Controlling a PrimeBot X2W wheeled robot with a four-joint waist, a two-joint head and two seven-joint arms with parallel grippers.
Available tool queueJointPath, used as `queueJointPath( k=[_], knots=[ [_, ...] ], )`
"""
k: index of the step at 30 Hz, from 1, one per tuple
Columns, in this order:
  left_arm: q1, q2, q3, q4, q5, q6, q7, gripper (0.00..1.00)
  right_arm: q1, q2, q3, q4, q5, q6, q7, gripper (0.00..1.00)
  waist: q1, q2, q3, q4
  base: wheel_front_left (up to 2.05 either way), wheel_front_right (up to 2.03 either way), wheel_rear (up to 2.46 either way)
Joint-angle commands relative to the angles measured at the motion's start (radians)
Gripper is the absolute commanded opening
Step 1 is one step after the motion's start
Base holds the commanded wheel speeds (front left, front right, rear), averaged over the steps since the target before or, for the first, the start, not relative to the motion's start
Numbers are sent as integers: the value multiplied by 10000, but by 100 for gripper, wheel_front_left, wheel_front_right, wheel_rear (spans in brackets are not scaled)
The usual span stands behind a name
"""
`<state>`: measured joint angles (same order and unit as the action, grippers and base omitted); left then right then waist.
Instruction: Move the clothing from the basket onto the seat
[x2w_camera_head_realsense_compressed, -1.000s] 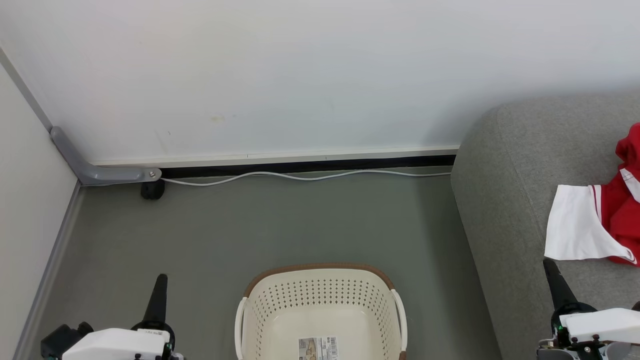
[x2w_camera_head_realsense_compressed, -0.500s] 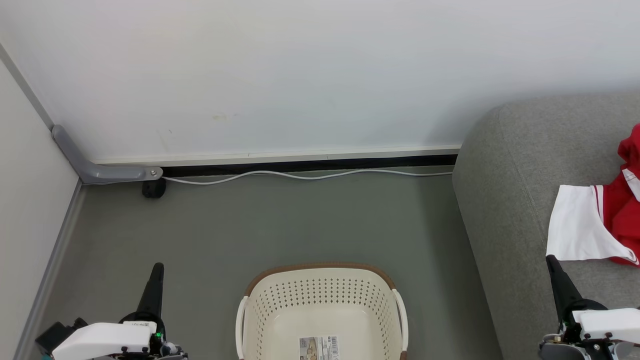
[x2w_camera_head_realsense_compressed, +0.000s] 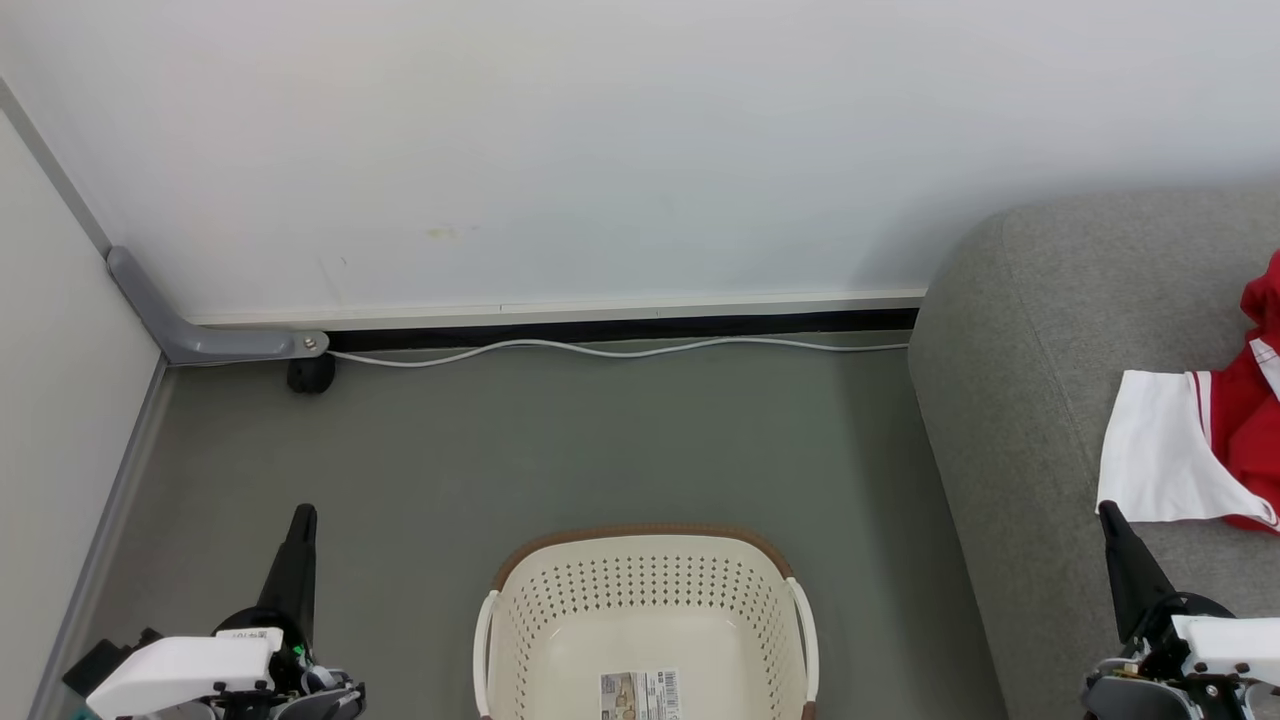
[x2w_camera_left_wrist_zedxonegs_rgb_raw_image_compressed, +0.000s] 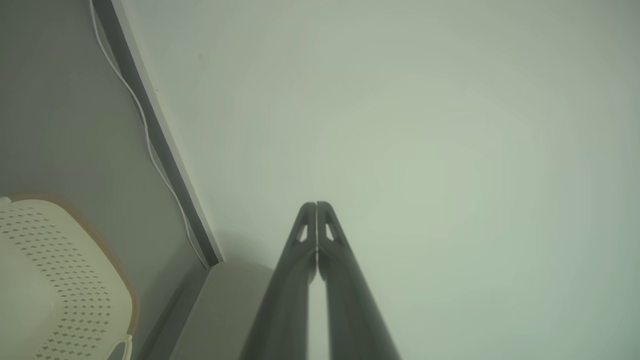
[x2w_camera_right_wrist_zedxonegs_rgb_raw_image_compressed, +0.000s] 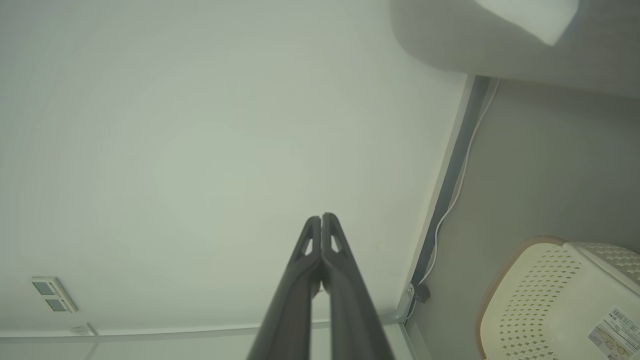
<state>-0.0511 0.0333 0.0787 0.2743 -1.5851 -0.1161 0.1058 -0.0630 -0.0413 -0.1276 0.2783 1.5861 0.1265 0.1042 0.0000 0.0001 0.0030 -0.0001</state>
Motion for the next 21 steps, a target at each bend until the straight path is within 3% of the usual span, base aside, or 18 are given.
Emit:
queueJointPath(
  k=[1,21],
  knots=[
    [-570,170,352,-288,-234,-146,76,0,-450,-89,130,-335,219,42,96,0,0,-1,0,1,0,0,0],
    [-570,169,351,-289,-235,-146,75,0,-449,-89,133,-335,221,42,94,0,0,-1,1,1,0,0,0]
  ],
)
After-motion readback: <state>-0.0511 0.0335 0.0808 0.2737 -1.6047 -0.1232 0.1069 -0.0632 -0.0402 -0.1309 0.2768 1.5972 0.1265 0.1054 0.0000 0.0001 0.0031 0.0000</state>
